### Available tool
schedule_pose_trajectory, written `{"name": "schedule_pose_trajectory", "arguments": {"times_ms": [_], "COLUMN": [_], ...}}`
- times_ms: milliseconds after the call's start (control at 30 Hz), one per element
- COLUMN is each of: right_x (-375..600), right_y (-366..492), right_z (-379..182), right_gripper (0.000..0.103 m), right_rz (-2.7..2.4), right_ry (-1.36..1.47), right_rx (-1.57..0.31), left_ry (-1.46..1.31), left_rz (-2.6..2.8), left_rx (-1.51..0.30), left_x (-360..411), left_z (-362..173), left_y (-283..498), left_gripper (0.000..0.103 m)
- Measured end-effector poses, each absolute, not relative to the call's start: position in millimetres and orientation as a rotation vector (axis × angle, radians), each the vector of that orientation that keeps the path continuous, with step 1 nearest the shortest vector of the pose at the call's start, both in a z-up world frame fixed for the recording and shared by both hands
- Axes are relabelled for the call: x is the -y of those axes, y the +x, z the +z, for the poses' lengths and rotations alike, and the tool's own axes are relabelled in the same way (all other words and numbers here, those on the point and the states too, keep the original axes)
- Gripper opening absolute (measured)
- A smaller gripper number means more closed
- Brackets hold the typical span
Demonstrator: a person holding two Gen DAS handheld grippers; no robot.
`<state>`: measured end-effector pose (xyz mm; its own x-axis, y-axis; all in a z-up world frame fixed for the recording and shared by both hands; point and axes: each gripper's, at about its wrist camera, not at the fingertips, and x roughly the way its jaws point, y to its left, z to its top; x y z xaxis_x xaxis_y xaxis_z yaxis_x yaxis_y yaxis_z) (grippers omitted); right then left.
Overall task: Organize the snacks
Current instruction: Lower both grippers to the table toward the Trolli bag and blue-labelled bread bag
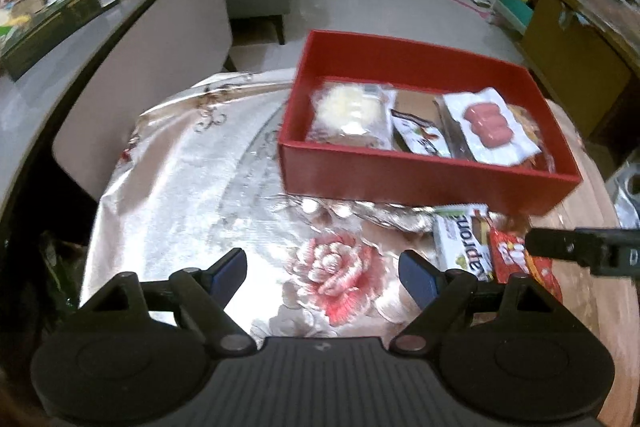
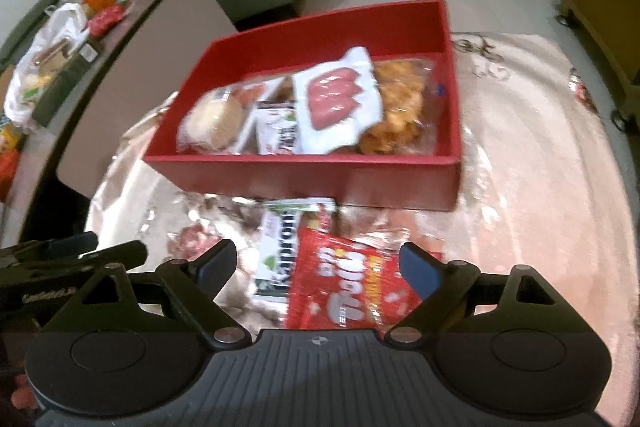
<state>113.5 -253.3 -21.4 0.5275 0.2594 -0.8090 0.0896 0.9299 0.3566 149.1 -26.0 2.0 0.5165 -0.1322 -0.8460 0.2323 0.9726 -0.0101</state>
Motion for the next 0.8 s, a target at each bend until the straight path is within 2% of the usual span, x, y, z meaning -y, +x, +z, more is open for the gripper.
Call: {"name": "schedule_pose_trajectory", "arguments": {"times_ms": [167,500,800], "right_x": [261,245,227], "right_y": [108,102,133], "right_z": [-27,-34,-50], "right_gripper": [0.092,0.092,0.092], "right_rz": [0.116,0.398,0.556], "right_ry": [0.308,-0.072,-0.239], "right_rx": [-1.051,-1.099,-1.099], "left_ry": [0.129,0.148,0.293], "left_rz": [-0.265,-0.379,-0.615], "left_rx": [-0.999,-1.077,-1.117], "left_x": [32,25,69], "left_z": [5,-4,-20], "left_y": [145,120,70], "left_gripper": [0.077,0.077,0.077]}}
